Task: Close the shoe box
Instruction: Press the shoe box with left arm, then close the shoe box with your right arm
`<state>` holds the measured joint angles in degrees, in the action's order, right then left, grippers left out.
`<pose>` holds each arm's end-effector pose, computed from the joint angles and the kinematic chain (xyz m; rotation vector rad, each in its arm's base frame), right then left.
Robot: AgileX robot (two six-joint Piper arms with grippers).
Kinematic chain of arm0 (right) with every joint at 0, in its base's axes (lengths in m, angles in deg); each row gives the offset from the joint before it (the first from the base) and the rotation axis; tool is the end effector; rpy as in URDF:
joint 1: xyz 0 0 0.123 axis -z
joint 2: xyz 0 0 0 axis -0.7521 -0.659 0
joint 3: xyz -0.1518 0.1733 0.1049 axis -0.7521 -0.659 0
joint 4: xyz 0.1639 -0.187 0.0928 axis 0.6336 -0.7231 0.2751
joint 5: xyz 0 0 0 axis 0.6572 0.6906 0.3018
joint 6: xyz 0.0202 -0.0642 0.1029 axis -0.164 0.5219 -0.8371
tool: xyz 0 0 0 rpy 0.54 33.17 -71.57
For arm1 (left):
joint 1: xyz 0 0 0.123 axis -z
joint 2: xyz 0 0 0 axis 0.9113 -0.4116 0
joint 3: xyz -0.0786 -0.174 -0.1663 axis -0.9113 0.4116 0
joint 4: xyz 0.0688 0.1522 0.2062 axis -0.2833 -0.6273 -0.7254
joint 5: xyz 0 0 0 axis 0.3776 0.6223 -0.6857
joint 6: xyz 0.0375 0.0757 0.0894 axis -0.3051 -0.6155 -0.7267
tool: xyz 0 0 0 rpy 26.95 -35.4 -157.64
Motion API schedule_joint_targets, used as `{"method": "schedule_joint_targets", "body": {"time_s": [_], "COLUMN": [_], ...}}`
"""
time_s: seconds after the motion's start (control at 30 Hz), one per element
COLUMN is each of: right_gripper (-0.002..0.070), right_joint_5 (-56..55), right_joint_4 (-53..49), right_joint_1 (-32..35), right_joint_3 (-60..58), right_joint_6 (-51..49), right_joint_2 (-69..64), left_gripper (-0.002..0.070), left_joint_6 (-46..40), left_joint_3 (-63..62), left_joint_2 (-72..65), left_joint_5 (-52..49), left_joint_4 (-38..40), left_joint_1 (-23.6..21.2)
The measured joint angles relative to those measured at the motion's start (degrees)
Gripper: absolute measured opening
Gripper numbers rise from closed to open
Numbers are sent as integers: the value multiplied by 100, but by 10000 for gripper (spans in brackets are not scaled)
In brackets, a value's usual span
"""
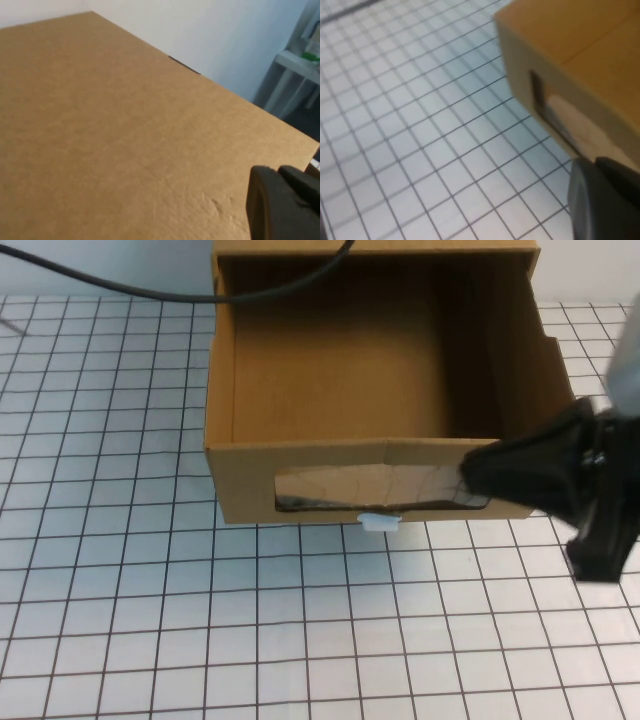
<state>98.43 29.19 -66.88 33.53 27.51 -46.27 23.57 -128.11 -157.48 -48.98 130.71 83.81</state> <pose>0.2204 0.1491 0.3348 -1.1376 1.8504 0.6234 0.4144 -0.2040 0.4114 0.7146 1.7950 -0.7138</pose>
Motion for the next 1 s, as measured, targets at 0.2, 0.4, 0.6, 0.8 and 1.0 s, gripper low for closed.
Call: {"method": "schedule_joint_targets", "body": {"time_s": [0.2, 0.4, 0.6, 0.8, 1.0], "right_gripper": [-14, -14, -14, -14, -14], "right_joint_5": [128, -127, -672, -1530, -1787], "right_joint_4": [-20, 5, 13, 13, 13], "right_joint_1": [-737, -1303, -1595, -1639, -1577], "right_joint_3": [0, 0, 0, 0, 500], "right_joint_6": [1844, 3049, 4049, 4732, 4993], "right_joint_2": [-553, -1304, -2271, -3031, -3459], "left_gripper": [-5, -5, -5, -5, -5], "left_joint_6": [0, 0, 152, 164, 164], "left_joint_3": [-655, -951, -1098, -1108, -1113], "left_joint_2": [-994, -1731, -1916, -1938, -1949], "left_joint_5": [-248, -256, -256, -256, -321], "left_joint_4": [950, 1828, 2285, 2367, 2411], "left_joint_1": [0, 0, 0, -10, -65]}}
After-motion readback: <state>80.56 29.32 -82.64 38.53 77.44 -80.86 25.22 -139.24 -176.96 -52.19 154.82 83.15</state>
